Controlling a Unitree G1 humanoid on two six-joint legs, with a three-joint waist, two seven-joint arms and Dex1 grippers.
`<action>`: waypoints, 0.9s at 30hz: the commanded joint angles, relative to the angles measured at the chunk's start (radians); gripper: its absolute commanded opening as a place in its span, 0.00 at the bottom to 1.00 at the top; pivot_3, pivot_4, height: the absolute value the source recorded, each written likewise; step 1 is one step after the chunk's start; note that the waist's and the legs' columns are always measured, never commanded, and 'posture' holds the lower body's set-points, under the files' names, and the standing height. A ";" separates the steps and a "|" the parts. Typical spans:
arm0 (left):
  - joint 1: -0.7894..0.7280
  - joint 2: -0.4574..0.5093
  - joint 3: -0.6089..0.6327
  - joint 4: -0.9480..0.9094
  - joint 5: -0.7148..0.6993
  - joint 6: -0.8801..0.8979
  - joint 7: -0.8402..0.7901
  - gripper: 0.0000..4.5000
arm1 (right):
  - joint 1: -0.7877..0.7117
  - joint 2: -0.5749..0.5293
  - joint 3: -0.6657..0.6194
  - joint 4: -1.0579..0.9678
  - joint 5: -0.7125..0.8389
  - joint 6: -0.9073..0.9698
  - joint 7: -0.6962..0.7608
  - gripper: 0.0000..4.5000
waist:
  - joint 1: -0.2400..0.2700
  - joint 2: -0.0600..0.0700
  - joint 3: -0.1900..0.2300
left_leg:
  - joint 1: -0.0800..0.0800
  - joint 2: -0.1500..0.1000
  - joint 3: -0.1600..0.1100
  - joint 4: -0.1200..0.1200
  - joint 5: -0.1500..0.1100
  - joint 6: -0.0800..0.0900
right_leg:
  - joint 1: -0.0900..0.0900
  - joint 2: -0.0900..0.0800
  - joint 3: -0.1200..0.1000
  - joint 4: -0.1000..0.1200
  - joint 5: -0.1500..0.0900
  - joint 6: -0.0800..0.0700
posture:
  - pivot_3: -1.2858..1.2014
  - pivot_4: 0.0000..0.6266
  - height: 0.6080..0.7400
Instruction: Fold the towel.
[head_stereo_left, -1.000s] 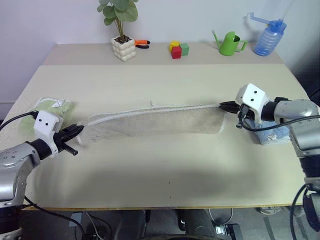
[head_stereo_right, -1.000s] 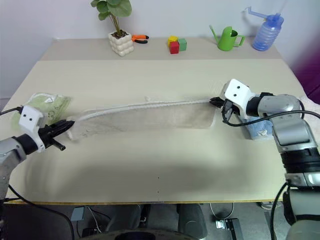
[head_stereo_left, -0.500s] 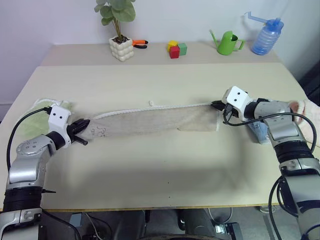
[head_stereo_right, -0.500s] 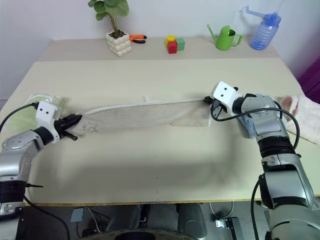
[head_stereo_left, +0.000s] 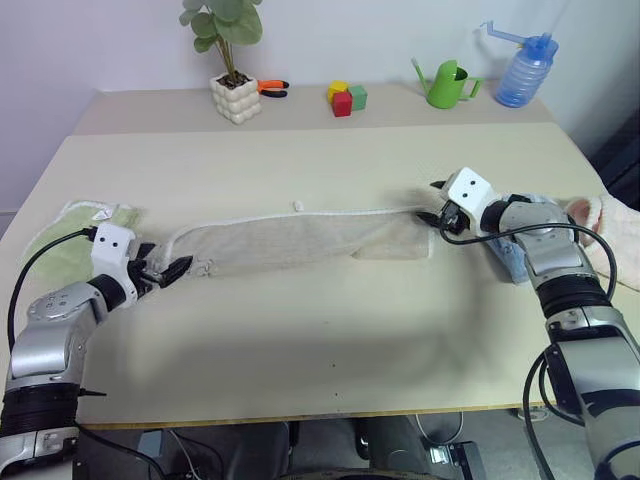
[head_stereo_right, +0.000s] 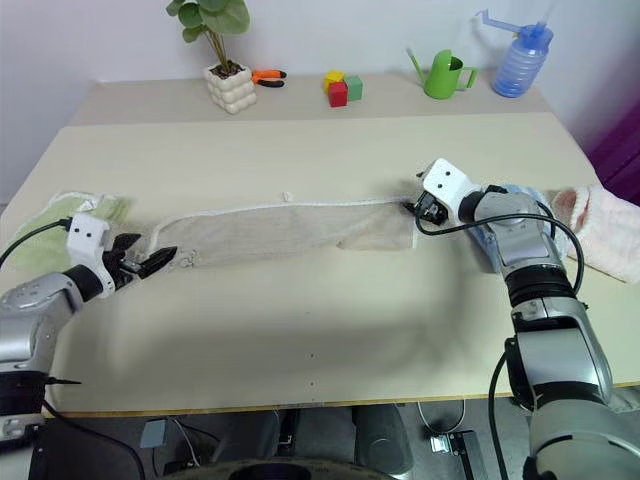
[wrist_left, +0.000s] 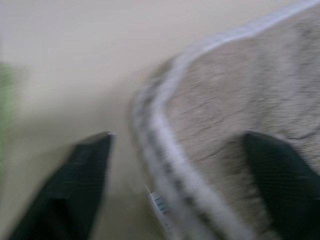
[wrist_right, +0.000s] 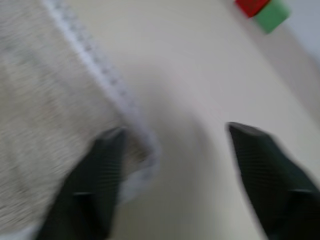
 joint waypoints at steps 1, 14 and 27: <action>-0.010 -0.021 0.072 -0.044 -0.010 -0.038 0.064 1.00 | -0.017 -0.011 -0.036 -0.027 -0.006 -0.020 -0.051 0.84 | 0.001 0.000 0.000 | 0.000 0.000 0.000 0.000 0.000 0.000 | 0.000 0.000 0.000 0.000 0.000 0.000 | 0.52 0.24 0.93; -0.010 -0.136 -0.132 -0.406 -0.023 -0.096 0.034 1.00 | 0.517 -0.006 -0.427 -1.015 0.682 0.999 -0.062 1.00 | 0.029 0.003 -0.003 | -0.002 -0.001 -0.001 0.001 -0.003 0.005 | 0.000 -0.003 0.001 -0.001 0.001 0.001 | 0.52 0.24 0.93; -0.051 -0.239 -0.431 -0.489 -0.021 -0.080 -0.078 1.00 | 0.626 0.445 -0.605 -1.187 1.023 1.422 -0.727 1.00 | 0.021 0.006 -0.005 | 0.001 0.001 0.000 0.001 -0.002 0.005 | 0.002 0.003 0.002 0.000 0.002 -0.001 | 0.52 0.24 0.93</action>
